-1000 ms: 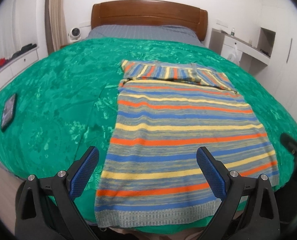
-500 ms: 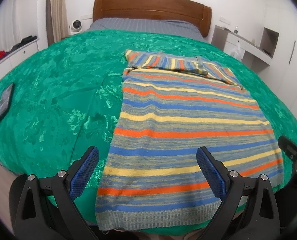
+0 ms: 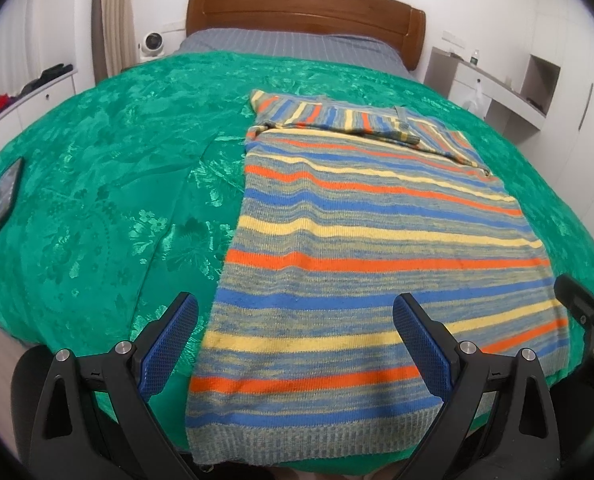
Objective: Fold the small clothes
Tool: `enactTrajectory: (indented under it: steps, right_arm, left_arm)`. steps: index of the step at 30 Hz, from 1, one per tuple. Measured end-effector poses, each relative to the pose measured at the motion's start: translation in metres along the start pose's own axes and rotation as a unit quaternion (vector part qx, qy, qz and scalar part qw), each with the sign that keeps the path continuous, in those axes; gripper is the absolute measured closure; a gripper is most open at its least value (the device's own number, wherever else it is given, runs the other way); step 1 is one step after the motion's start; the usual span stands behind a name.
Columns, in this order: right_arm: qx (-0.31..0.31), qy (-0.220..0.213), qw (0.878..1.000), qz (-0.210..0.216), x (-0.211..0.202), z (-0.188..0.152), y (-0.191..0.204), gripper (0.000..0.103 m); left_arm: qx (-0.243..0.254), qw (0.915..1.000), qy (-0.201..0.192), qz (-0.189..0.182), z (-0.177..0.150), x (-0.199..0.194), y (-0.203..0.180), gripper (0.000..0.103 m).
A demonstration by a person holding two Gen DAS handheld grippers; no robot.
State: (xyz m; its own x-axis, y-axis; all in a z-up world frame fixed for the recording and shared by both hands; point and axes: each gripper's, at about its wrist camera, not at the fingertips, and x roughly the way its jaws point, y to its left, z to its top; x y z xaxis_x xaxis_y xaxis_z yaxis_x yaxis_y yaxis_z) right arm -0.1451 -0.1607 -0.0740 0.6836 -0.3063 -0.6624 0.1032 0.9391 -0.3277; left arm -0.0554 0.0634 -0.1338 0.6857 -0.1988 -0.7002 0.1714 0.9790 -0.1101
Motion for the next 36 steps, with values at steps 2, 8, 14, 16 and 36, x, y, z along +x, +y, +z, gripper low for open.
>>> enactTrajectory:
  steps: [2,8,14,16,36]
  right_arm:
    - [0.001,0.003,1.0,0.002,0.0007,-0.0012,0.0001,0.0]
    - [0.0,-0.004,1.0,0.005,-0.0011,-0.0026,0.0023,0.001]
    - [0.003,-0.003,1.0,0.006,-0.0016,-0.0034,0.0017,0.001]
    - [0.004,-0.003,1.0,0.007,-0.0027,-0.0037,0.0015,0.001]
    - [0.013,-0.014,1.0,0.005,-0.0066,-0.0043,-0.0025,0.001]
  left_arm:
    - [0.0,1.0,0.0,0.001,0.0002,0.0006,0.0001,0.004]
    - [0.0,1.0,-0.001,0.002,0.0004,0.0014,0.0006,0.004]
    - [0.002,1.0,-0.004,0.006,-0.0006,-0.0004,0.0005,0.004]
    - [0.002,1.0,-0.005,0.007,-0.0004,-0.0014,0.0002,0.004]
    - [0.007,0.9999,-0.01,0.01,0.0013,-0.0037,-0.0007,0.004]
